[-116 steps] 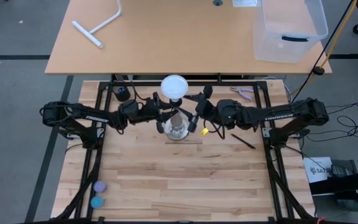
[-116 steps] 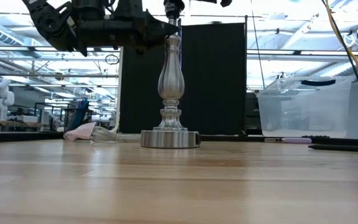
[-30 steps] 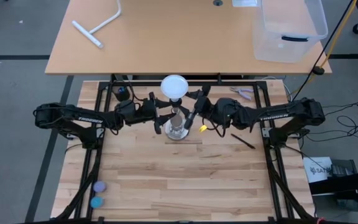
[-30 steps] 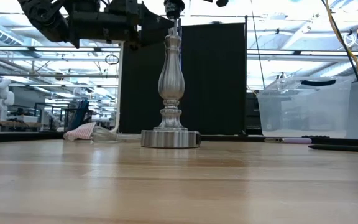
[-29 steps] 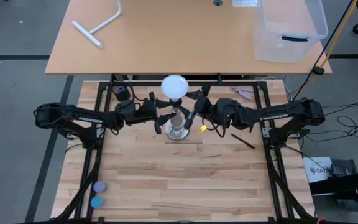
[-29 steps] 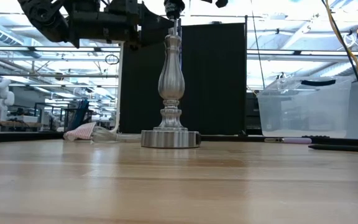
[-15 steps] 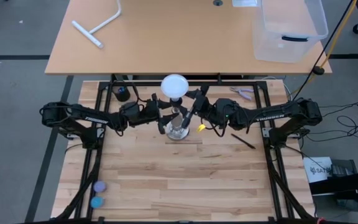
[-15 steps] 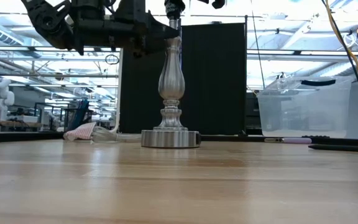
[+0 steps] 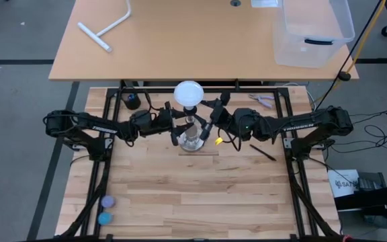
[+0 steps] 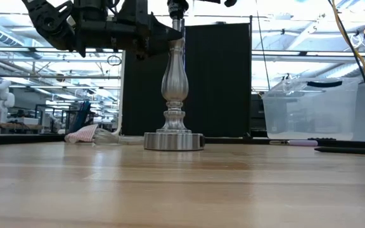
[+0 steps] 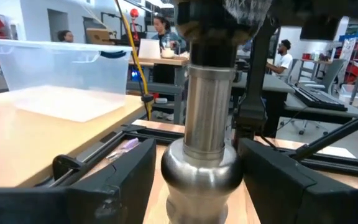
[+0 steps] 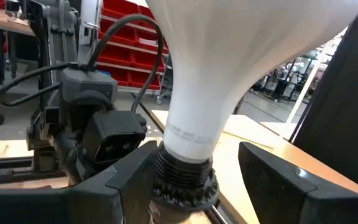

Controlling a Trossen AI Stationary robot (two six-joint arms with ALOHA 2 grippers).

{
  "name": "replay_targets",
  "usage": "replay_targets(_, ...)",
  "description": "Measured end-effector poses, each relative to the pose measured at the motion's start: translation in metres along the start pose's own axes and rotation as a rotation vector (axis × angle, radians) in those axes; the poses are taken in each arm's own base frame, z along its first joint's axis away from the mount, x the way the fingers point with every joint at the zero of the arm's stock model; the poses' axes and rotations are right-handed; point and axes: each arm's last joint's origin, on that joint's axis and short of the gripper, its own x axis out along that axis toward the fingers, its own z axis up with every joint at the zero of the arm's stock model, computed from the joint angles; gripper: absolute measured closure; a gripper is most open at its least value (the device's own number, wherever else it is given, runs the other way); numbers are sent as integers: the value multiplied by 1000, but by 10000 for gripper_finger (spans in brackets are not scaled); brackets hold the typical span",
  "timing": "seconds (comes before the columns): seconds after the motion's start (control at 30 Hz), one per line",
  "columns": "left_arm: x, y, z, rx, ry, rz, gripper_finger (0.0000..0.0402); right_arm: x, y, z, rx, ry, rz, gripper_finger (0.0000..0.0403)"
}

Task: Screw lightbulb
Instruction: Remove the lightbulb from the lamp

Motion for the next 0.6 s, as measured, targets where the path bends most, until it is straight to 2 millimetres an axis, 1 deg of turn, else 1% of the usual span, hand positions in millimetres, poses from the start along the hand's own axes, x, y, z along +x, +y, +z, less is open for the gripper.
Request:
replay_targets(0.13, 0, -1, -2, 2, 13, -32, 139, -8, 1, 7, -8, -13, 12, 183)
replay_targets(0.27, 0, -1, -2, 0, 13, -38, 114, -10, 4, 8, -23, -8, 26, 183)
replay_targets(0.6, 0, -2, 0, -7, -5, -32, 110, -16, 12, 5, -85, 26, 45, 183)
